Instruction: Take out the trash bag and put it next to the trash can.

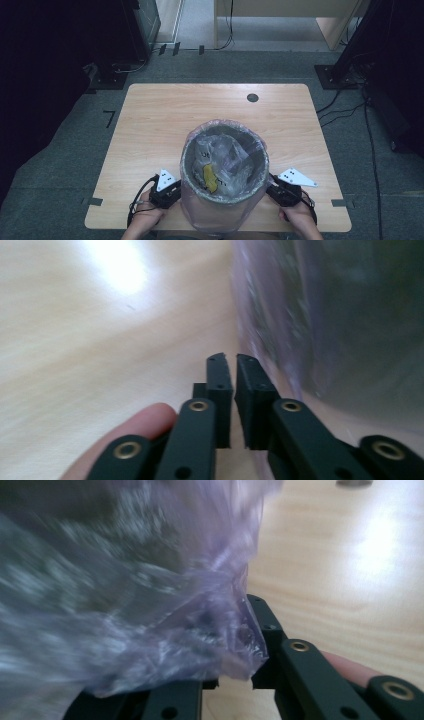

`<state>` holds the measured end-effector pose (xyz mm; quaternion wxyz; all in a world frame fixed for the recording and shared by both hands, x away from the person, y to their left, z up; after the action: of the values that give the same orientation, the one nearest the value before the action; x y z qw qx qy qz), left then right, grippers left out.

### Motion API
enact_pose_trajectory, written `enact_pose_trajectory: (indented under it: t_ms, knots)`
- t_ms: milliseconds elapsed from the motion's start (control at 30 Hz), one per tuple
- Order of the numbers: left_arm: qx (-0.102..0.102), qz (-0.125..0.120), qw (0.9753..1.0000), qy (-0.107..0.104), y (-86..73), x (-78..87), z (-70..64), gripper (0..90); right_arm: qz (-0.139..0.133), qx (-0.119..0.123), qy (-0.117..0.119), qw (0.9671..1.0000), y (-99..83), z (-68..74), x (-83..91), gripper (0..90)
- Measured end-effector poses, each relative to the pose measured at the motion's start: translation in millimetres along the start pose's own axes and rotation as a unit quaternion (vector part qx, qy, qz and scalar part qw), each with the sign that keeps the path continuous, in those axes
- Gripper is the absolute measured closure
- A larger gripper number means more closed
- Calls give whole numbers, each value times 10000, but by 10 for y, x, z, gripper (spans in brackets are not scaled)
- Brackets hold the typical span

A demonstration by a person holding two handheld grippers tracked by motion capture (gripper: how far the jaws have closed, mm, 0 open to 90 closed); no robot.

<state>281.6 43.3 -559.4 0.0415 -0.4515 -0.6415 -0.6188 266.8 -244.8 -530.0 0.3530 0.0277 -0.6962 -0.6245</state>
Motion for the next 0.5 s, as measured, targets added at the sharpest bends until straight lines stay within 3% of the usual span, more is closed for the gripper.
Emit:
enact_pose_trajectory:
  t_ms: [67, 100, 167, 267, 300, 333, 367, 433, 500]
  knots:
    - [285, -345, 9990, 59, 132, 114, 104, 898, -322, -189, -26, 9993, 142, -17, 100, 803]
    - [285, -345, 9990, 59, 132, 114, 104, 900, -322, -189, -26, 9993, 142, -17, 100, 803]
    - [431, -543, 9976, 77, 206, 196, 170, 900, -662, -328, -111, 9972, 277, -54, 213, 803]
    - [551, -641, 9964, 5, 239, 274, 237, 866, -872, -390, -192, 9952, 365, -74, 291, 800]
    - [527, -533, 9971, -92, 215, 281, 232, 751, -1079, -470, -252, 9927, 449, -92, 363, 790]
    - [408, -406, 9982, -157, 181, 285, 220, 751, -1079, -470, -252, 9927, 449, -92, 363, 790]
    - [225, -286, 9991, -209, 147, 290, 201, 665, -1156, -497, -285, 9916, 482, -100, 392, 786]
    - [-93, -173, 9988, -447, 97, 317, 134, 505, -1200, -501, -310, 9910, 509, -109, 419, 779]
    - [-223, -178, 9976, -625, 87, 352, 88, 417, -1141, -457, -357, 9918, 490, -123, 411, 772]
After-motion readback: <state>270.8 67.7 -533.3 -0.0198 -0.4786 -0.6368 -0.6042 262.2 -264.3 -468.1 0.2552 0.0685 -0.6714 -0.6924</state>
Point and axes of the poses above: each handheld gripper's, and its own axes: x roughly backward along the jaws, y roughly out of its top, z roughly to its left, the point moved 9 cm from there along -x, roughly forward along the jaws, and after that the axes turned 10 degrees about x, right-handed, at the moved point
